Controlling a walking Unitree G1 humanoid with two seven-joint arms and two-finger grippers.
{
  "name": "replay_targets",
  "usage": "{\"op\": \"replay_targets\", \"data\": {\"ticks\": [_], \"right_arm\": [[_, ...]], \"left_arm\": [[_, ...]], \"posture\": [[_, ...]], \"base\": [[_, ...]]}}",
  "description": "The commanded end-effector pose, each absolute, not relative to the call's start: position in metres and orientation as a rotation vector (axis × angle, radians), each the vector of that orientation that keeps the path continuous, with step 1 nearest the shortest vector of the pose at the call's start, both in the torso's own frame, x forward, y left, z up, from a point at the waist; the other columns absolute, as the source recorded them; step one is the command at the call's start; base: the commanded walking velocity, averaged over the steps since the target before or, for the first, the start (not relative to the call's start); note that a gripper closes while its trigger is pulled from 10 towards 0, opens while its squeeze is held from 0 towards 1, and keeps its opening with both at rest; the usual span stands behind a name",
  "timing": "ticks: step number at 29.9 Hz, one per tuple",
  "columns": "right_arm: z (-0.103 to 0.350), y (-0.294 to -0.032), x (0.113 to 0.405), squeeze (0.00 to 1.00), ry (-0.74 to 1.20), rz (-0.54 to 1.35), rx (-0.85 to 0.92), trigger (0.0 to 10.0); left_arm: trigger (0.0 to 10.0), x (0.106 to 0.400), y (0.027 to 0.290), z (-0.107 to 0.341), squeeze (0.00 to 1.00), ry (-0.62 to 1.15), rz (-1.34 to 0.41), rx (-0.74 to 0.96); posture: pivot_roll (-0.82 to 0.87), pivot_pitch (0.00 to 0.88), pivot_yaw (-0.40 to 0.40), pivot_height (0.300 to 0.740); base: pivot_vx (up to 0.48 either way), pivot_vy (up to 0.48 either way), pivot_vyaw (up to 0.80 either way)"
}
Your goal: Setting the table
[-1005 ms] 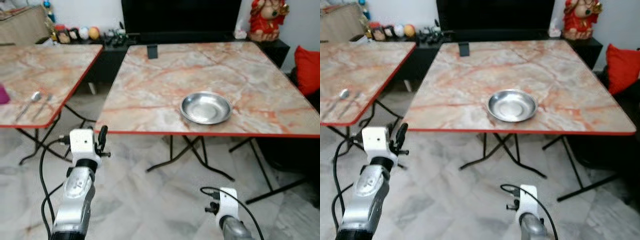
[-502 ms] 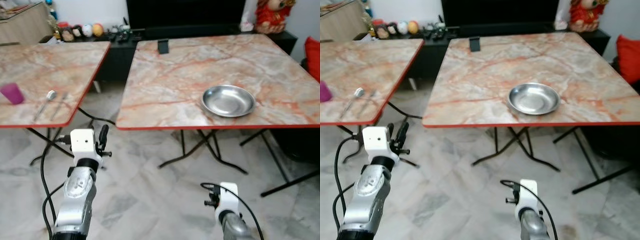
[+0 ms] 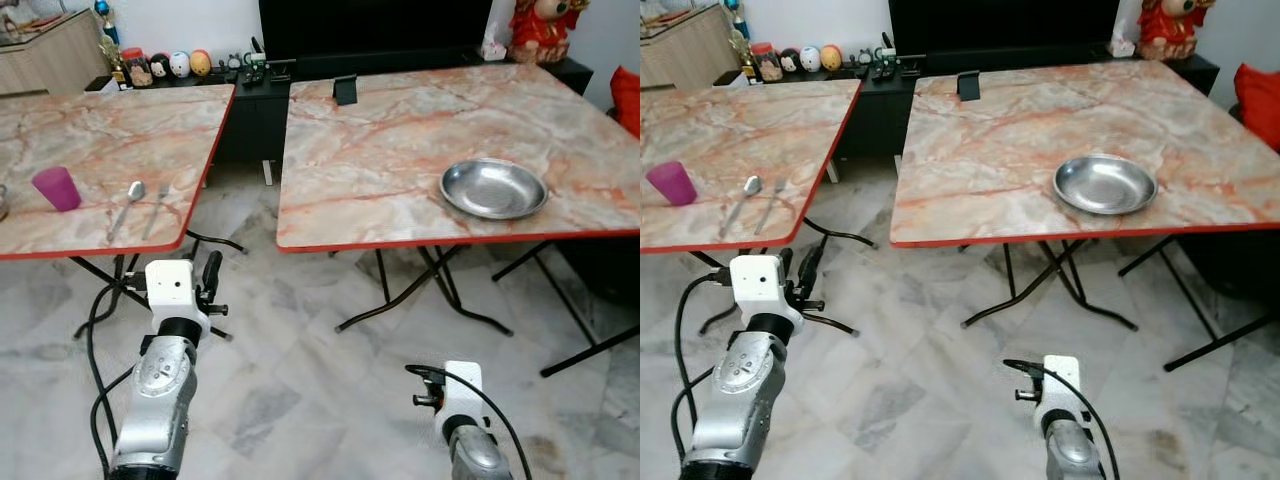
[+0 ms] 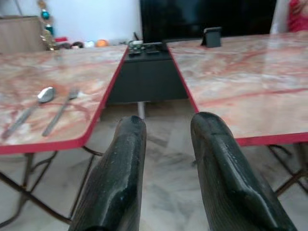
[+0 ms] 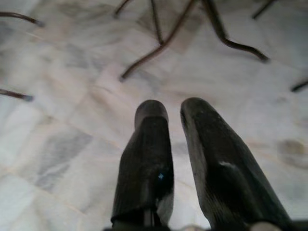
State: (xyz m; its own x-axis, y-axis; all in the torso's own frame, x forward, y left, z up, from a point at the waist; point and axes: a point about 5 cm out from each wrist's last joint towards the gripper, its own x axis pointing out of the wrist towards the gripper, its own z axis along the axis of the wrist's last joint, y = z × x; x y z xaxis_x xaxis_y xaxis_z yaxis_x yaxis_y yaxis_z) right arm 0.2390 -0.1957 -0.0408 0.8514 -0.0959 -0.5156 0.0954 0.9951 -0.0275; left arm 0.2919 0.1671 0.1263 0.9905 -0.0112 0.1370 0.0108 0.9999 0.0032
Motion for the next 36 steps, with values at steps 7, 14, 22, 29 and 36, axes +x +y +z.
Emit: {"op": "replay_targets", "data": {"ticks": [7, 14, 22, 29, 36], "right_arm": [[0.047, -0.193, 0.318, 0.0, 0.09, -0.058, -0.003, 10.0], [0.062, -0.193, 0.328, 0.0, 0.034, -0.048, -0.056, 10.0], [0.091, -0.185, 0.342, 0.0, -0.104, -0.009, -0.105, 10.0], [0.113, -0.174, 0.34, 0.0, -0.271, 0.035, -0.15, 10.0], [0.158, -0.172, 0.33, 0.0, -0.482, 0.035, -0.164, 10.0]], "left_arm": [[10.0, 0.29, 0.176, 0.128, 0.0, -0.133, 0.015, 0.025], [10.0, 0.29, 0.176, 0.128, 0.0, -0.132, 0.013, 0.025], [10.0, 0.289, 0.177, 0.127, 0.0, -0.131, 0.019, 0.027], [10.0, 0.287, 0.178, 0.127, 0.0, -0.13, 0.026, 0.029], [10.0, 0.286, 0.18, 0.126, 0.0, -0.125, 0.031, 0.034]], "posture": [[-0.06, 0.0, 0.057, 0.74], [-0.07, 0.0, 0.061, 0.74], [-0.06, 0.0, 0.059, 0.74], [-0.06, 0.0, 0.055, 0.74], [-0.06, 0.0, 0.058, 0.74]], "base": [[0.0, 0.361, 0.0], [0.0, 0.362, 0.0], [0.0, 0.361, 0.0], [0.0, 0.362, 0.0], [0.0, 0.362, 0.0]]}}
